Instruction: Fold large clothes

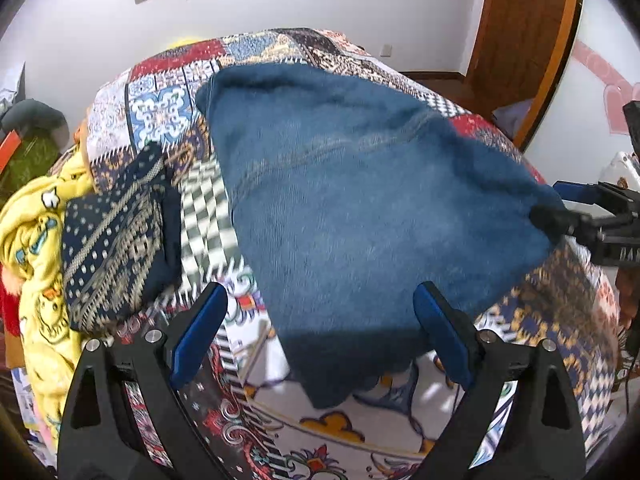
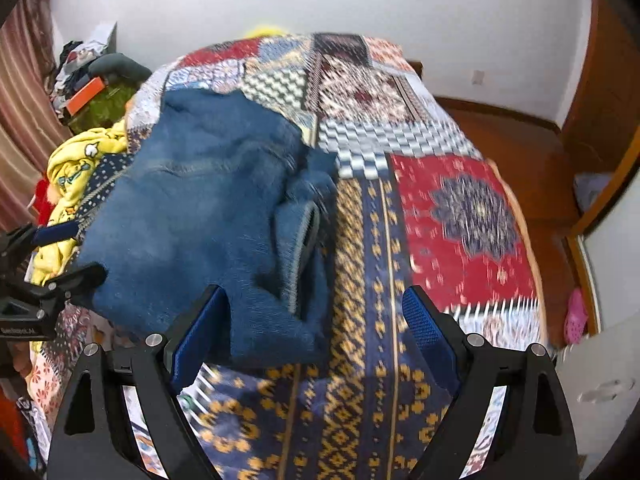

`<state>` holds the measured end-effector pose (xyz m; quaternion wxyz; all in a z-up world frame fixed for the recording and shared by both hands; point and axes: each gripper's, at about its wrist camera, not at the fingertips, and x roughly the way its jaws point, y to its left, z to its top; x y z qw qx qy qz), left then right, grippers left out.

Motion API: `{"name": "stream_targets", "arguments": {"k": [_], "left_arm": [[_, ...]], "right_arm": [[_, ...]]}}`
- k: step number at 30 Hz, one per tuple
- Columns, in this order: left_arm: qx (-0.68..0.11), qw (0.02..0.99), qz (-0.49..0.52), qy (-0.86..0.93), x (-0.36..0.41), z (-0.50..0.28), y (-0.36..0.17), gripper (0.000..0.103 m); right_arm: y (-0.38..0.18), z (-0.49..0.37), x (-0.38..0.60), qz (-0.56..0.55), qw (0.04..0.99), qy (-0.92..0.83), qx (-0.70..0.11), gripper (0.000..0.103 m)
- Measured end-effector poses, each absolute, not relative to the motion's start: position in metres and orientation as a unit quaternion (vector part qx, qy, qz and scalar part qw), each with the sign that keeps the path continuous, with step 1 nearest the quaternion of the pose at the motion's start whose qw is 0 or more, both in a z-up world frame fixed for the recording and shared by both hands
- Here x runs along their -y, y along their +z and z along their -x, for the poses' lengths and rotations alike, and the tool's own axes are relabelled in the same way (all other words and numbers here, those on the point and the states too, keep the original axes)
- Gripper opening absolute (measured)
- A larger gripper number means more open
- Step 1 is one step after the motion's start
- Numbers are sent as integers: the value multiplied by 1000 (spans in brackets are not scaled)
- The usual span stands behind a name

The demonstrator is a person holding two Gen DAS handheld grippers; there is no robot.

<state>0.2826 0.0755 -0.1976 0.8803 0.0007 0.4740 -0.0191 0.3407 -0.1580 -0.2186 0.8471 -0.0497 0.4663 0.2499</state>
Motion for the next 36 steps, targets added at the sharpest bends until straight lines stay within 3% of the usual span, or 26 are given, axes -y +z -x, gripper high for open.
{"name": "stream_targets", "arguments": {"k": [8, 19, 30, 36], "left_arm": [[-480, 876, 44, -30, -83, -263, -205, 96], [-414, 910, -3, 3, -110, -311, -152, 96], [-444, 895, 17, 48, -148, -380, -204, 96], [-428, 900, 42, 70, -164, -373, -197, 97]], "right_arm": [[-237, -338, 173, 31, 825, 247, -508, 88], [-177, -365, 136, 44, 844, 307, -437, 88], [-227, -424, 113, 73, 827, 290, -475, 87], [-225, -435, 137, 19, 816, 311, -486, 87]]}}
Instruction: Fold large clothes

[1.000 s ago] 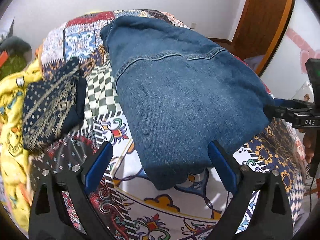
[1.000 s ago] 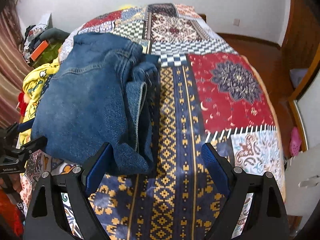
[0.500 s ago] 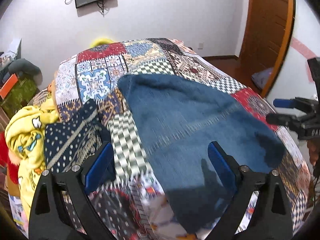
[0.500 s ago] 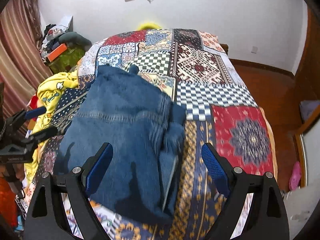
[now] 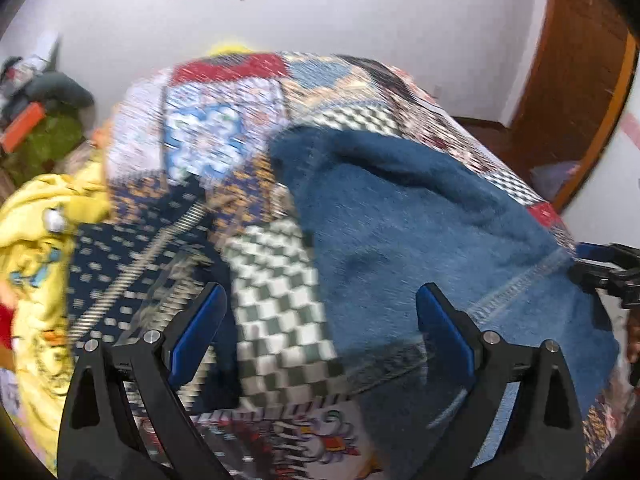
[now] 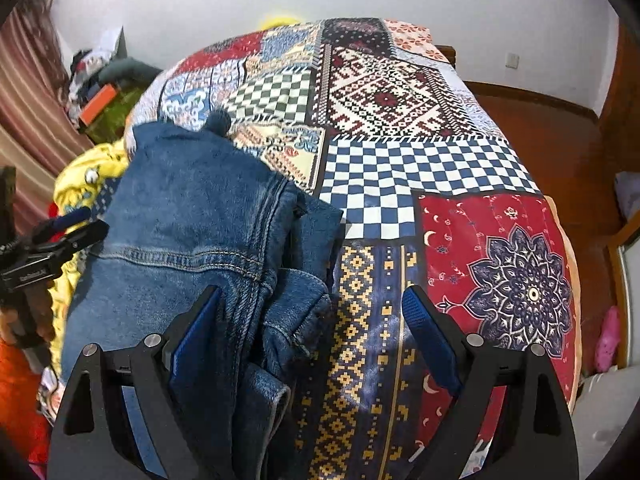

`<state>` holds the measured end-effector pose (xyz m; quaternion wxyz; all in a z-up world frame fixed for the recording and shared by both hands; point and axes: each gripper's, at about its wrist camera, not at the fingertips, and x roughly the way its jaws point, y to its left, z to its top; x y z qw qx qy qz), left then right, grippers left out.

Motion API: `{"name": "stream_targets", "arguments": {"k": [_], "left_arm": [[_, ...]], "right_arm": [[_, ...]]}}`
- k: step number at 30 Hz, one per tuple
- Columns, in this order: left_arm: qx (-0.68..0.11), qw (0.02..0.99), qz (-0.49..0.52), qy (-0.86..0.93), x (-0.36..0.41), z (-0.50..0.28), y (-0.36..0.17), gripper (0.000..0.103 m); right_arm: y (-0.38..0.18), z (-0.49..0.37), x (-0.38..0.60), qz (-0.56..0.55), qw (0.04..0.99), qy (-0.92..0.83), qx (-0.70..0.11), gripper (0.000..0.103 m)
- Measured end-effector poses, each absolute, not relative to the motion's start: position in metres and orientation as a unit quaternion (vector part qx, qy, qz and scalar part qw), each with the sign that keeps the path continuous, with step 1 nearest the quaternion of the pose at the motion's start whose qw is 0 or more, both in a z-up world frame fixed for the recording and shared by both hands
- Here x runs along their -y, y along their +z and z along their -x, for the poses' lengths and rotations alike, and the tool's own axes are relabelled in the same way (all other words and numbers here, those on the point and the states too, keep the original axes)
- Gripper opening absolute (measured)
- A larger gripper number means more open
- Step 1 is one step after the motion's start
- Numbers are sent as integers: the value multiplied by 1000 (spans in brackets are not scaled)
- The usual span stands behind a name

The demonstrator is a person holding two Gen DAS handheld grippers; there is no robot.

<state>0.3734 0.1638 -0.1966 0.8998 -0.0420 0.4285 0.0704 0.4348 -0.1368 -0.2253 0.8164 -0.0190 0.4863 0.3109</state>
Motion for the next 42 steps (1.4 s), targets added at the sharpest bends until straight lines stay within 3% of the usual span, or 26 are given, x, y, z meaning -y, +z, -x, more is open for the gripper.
{"name": "stream_targets", "arguments": {"k": [11, 26, 37, 40, 42], "left_arm": [[-413, 907, 75, 22, -165, -330, -158, 97], [-526, 786, 304, -116, -161, -357, -251, 97], [-531, 762, 343, -141, -154, -389, -280, 96], [-525, 763, 350, -145, -154, -388, -284, 93], [-522, 766, 345, -144, -155, -384, -282, 85]], "right_arm": [[-178, -406, 149, -18, 826, 344, -447, 89], [-272, -435, 136, -104, 696, 414, -577, 90], [-298, -463, 117, -167, 645, 444, -598, 90], [-297, -464, 112, -171, 643, 444, -600, 90], [-296, -465, 111, -169, 642, 441, -603, 85]]}}
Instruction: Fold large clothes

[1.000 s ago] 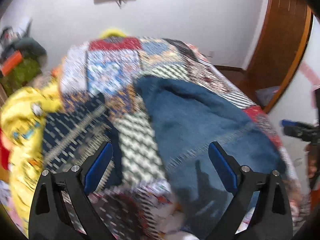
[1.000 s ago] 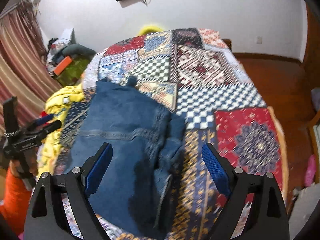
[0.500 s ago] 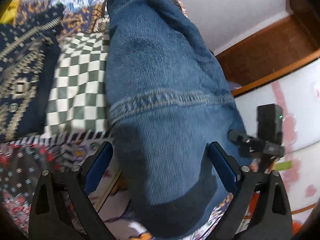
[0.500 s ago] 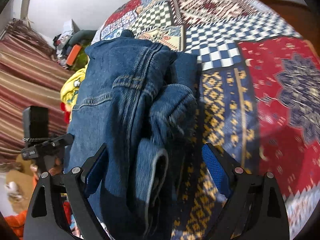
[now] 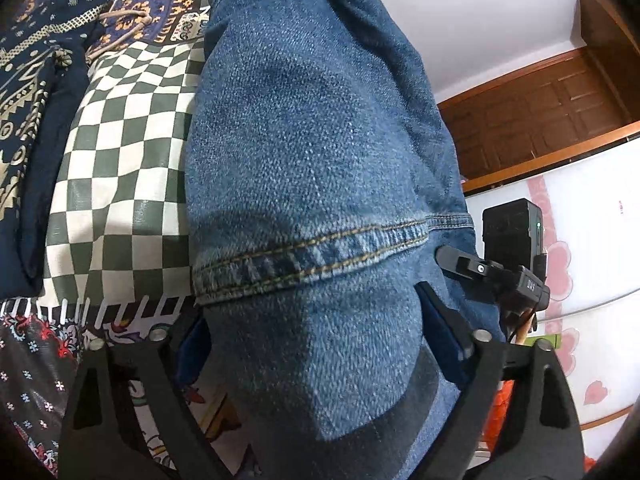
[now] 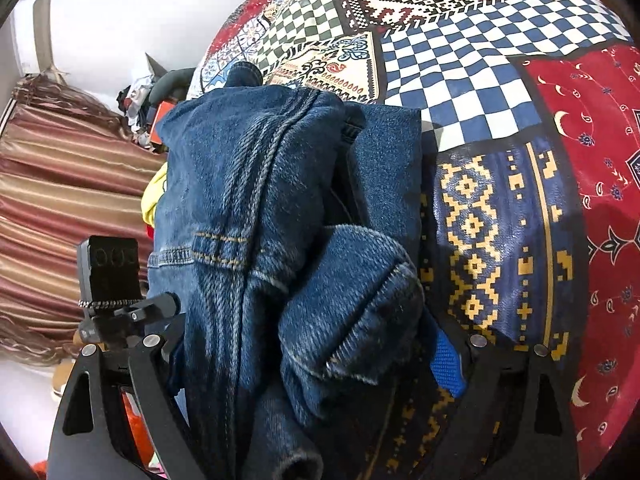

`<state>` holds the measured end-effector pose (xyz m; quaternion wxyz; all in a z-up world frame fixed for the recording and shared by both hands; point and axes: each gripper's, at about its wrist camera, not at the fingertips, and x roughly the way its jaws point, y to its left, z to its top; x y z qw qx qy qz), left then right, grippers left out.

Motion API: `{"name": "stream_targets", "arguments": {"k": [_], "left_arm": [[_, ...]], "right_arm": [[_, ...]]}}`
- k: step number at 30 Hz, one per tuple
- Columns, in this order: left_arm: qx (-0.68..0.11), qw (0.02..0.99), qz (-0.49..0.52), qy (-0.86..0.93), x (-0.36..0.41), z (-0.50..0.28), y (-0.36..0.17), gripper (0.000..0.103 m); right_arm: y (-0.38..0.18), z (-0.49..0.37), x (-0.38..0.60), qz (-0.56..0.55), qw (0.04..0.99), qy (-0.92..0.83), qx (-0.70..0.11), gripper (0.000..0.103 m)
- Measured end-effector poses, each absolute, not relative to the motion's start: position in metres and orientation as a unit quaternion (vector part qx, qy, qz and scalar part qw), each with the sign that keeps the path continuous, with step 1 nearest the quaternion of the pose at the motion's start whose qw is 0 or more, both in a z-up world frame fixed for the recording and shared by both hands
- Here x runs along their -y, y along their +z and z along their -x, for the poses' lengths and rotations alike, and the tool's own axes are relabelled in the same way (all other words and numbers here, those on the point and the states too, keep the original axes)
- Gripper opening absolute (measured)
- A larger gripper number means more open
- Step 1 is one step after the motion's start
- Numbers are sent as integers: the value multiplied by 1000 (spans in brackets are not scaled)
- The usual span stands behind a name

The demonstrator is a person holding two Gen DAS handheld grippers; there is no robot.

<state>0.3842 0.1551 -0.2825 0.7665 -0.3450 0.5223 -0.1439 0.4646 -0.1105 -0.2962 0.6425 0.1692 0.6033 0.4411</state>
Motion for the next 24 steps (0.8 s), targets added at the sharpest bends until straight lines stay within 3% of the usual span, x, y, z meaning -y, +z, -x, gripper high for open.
{"name": "stream_targets", "arguments": {"k": [3, 6, 9, 12, 24], "left_arm": [[-512, 782, 324, -146, -161, -373, -273, 68], [-500, 796, 308, -149, -157, -365, -260, 58], [-486, 807, 299, -153, -156, -346, -239, 52], [-462, 819, 303, -155, -170, -325, -215, 51], [-362, 885, 271, -112, -278, -253, -104, 51]], "right_arm": [[-292, -464, 109, -161, 648, 434, -605, 69], [-280, -457, 112, -154, 658, 439, -593, 52], [-266, -447, 110, -151, 659, 446, -587, 44], [-242, -432, 98, -137, 669, 460, -567, 40], [-122, -380, 9, -98, 701, 536, -460, 39]]}}
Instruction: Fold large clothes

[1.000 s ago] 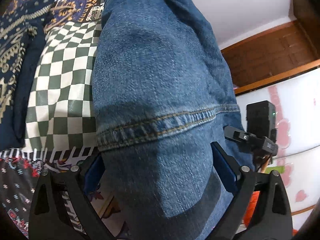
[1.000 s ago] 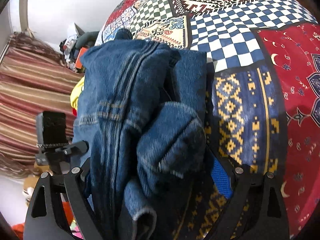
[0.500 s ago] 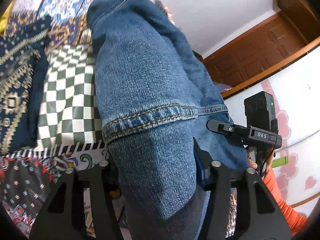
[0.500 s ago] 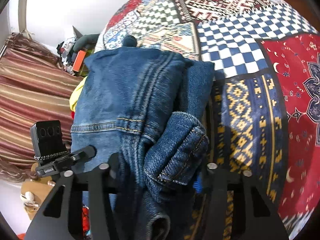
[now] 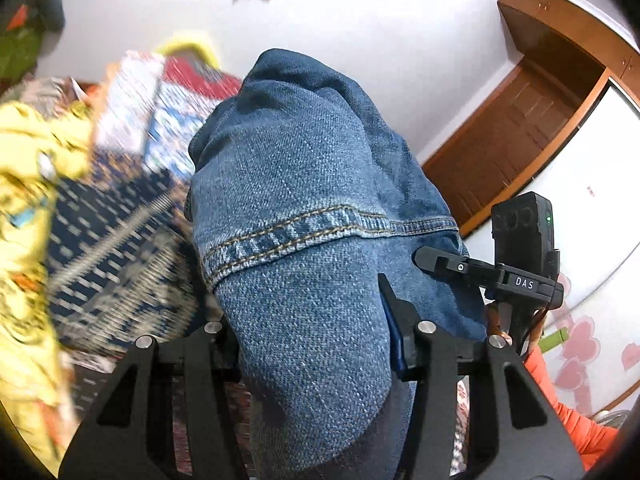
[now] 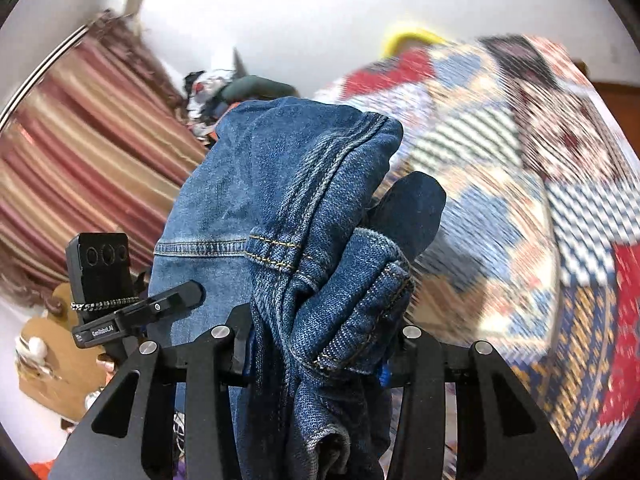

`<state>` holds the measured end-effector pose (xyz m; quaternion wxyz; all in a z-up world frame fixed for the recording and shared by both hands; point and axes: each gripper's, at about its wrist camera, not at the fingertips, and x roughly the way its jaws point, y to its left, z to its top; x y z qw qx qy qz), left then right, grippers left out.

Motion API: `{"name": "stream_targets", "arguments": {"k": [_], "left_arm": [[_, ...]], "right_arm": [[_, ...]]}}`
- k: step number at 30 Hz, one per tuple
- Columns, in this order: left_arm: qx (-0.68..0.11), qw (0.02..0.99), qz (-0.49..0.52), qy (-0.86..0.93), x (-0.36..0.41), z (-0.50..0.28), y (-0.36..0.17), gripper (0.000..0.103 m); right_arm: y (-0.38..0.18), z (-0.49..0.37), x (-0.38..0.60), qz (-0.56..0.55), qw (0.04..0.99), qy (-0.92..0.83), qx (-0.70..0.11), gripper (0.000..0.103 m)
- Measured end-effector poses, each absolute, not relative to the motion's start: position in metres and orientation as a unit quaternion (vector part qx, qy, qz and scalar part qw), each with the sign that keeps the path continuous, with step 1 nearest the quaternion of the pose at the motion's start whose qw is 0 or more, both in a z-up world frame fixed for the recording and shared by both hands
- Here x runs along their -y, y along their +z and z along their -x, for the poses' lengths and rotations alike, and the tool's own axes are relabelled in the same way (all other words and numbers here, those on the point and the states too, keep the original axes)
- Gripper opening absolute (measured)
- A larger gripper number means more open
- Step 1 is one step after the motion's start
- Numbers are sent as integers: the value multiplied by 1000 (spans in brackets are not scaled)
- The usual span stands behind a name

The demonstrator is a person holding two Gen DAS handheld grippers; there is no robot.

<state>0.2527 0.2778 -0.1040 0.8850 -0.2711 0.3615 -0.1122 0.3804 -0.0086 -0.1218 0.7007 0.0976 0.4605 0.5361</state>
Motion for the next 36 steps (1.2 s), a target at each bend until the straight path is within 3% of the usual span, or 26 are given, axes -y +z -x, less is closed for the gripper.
{"name": "stream_targets", "arguments": {"k": [9, 19, 22, 24, 28, 32, 36], "left_arm": [[-355, 891, 278, -56, -370, -258, -111, 51], [-429, 844, 323, -16, -454, -308, -241, 51], [-472, 820, 324, 0, -458, -319, -290, 57], [-465, 817, 341, 2, -463, -312, -304, 70], [-463, 809, 361, 0, -463, -301, -307, 73], [-470, 826, 311, 26, -444, -284, -295, 77], [-477, 836, 264, 62, -421, -262, -285, 85]], "right_arm": [[-117, -379, -101, -72, 692, 556, -456, 39], [-218, -405, -201, -44, 668, 506, -543, 39], [-259, -410, -217, -7, 664, 483, -571, 39], [-269, -407, -218, 11, 673, 477, -565, 45], [-267, -404, -207, 23, 680, 482, -552, 51], [-253, -385, -188, 57, 706, 466, -530, 55], [-245, -367, -175, 84, 734, 441, -510, 70]]}}
